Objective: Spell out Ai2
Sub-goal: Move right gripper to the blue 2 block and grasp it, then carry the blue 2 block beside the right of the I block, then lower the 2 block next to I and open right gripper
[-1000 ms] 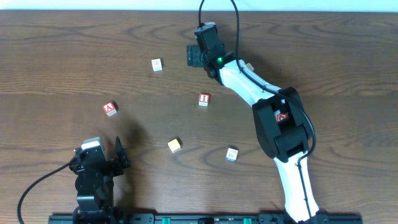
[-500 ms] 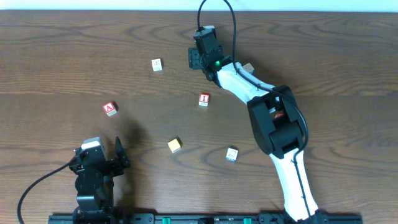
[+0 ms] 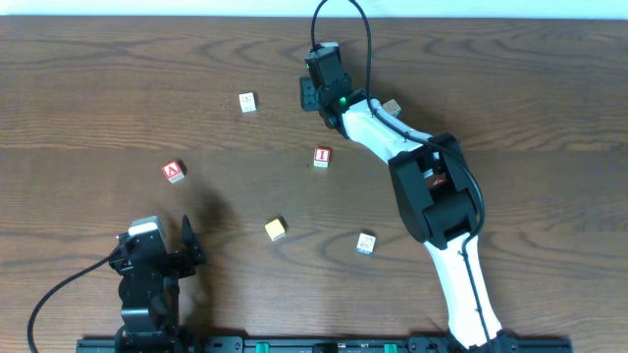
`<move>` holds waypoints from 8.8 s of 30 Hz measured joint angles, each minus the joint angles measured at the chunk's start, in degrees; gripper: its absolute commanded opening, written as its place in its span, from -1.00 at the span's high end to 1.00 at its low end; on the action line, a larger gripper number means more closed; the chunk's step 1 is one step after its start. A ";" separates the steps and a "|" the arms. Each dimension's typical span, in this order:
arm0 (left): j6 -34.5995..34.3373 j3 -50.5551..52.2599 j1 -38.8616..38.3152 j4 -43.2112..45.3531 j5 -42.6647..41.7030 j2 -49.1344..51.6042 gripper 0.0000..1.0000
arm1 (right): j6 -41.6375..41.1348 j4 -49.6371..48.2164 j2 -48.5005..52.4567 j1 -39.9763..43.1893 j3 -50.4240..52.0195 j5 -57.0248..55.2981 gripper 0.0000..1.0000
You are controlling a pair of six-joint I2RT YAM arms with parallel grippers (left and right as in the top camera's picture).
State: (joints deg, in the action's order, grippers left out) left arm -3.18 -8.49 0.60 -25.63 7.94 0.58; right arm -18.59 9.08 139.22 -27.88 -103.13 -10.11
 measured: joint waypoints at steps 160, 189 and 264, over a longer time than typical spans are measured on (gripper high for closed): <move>0.02 0.00 0.00 0.04 0.00 0.00 -0.91 | -20.70 18.60 -38.34 -6.10 37.88 3.21 0.97; 0.02 0.00 0.00 0.04 0.00 0.00 -0.91 | -20.15 9.27 -30.88 -5.95 38.73 -0.02 0.97; 0.00 0.00 0.00 0.04 0.00 0.00 -0.91 | -18.88 -5.38 -29.20 -5.75 38.80 -10.03 0.09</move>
State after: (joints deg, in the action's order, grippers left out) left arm -3.18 -8.49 0.60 -25.58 7.94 0.58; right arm -37.47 3.70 110.02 -33.63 -64.34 -20.14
